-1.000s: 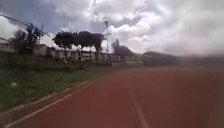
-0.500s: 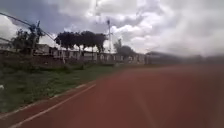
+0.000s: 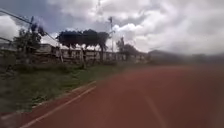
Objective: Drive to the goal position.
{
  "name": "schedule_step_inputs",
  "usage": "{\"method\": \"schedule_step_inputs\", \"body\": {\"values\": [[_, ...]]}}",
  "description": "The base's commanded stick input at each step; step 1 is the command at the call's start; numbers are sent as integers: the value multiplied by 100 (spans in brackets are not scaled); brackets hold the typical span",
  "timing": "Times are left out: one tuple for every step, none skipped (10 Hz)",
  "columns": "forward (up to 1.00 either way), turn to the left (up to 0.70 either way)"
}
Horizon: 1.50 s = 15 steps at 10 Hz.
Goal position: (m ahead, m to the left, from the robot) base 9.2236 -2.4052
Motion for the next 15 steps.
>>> {"method": "schedule_step_inputs", "body": {"values": [[100,0],[100,0],[100,-35],[100,-35],[100,-35],[100,-35],[100,-35],[100,-35],[100,-35],[100,-24],[100,-5],[100,0],[100,0],[100,0],[100,0]]}}
